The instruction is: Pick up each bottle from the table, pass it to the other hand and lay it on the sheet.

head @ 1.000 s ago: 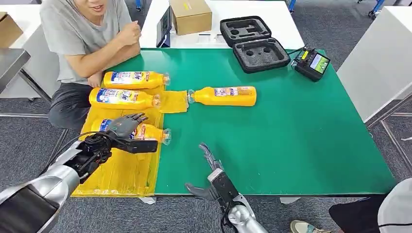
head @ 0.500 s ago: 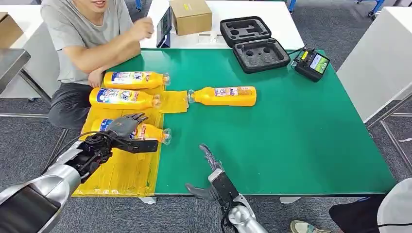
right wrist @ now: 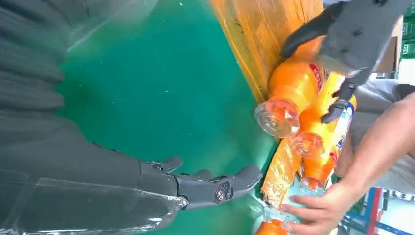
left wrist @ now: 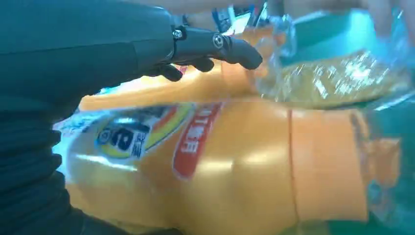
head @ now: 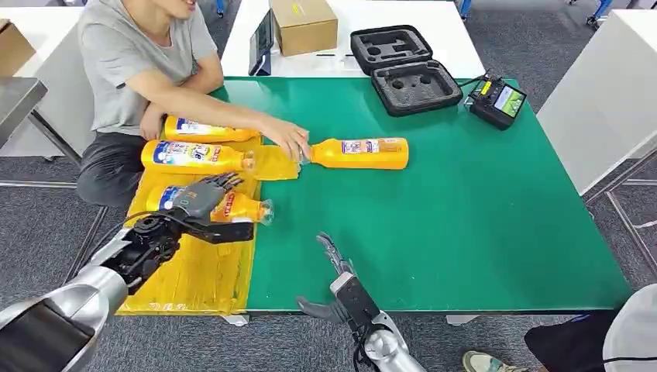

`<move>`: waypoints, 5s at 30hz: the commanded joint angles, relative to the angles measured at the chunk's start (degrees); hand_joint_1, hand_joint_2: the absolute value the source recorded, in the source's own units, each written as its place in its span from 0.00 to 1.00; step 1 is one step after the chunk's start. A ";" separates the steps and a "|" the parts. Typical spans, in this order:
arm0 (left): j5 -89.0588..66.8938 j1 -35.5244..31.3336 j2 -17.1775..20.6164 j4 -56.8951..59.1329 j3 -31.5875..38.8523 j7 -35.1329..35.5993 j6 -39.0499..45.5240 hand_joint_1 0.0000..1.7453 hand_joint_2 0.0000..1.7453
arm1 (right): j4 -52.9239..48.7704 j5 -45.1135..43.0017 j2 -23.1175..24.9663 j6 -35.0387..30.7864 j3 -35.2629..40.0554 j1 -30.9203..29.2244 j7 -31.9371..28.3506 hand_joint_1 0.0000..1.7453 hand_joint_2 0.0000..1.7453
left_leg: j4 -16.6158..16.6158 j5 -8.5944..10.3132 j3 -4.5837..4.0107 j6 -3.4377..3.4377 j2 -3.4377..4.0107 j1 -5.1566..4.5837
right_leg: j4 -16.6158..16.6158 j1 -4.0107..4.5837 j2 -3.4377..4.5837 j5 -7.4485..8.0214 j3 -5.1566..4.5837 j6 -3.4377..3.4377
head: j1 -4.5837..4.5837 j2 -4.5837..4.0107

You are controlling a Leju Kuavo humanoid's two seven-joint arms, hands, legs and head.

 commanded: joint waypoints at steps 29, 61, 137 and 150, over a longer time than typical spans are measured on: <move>27.03 30.57 16.38 -64.77 19.87 -1.28 -23.45 0.00 1.00 | -12.51 5.28 -1.37 -4.72 -0.89 4.93 0.04 0.00 1.00 | 0.03 -0.24 0.09 -0.11 0.42 0.06 | 0.04 0.04 0.50 -0.12 -0.05 -0.09 | -0.02 0.00; 32.52 53.82 -13.70 -64.17 25.45 -11.43 -8.85 0.00 1.00 | -43.51 34.15 -5.81 -20.52 -11.23 18.58 6.39 0.00 1.00 | -0.08 -0.48 0.13 -0.16 0.11 -0.01 | -0.10 -0.02 0.24 -0.37 0.04 -0.10 | -0.02 0.00; 35.41 42.75 -16.02 -54.35 21.46 -11.07 -14.03 0.00 1.00 | -22.25 54.84 -12.53 -5.46 -7.36 3.27 20.98 0.00 1.00 | -0.03 -0.57 0.37 -0.18 0.31 0.03 | -0.08 0.02 0.55 -0.34 0.24 -0.14 | -0.02 0.00; 35.67 41.91 -15.90 -52.38 21.40 -11.76 -13.63 0.00 1.00 | -12.60 49.58 -12.31 -3.70 -8.48 -1.23 19.61 0.00 1.00 | -0.11 -0.63 0.71 -0.20 0.20 0.05 | -0.15 0.03 0.48 -0.45 0.60 -0.19 | -0.02 0.00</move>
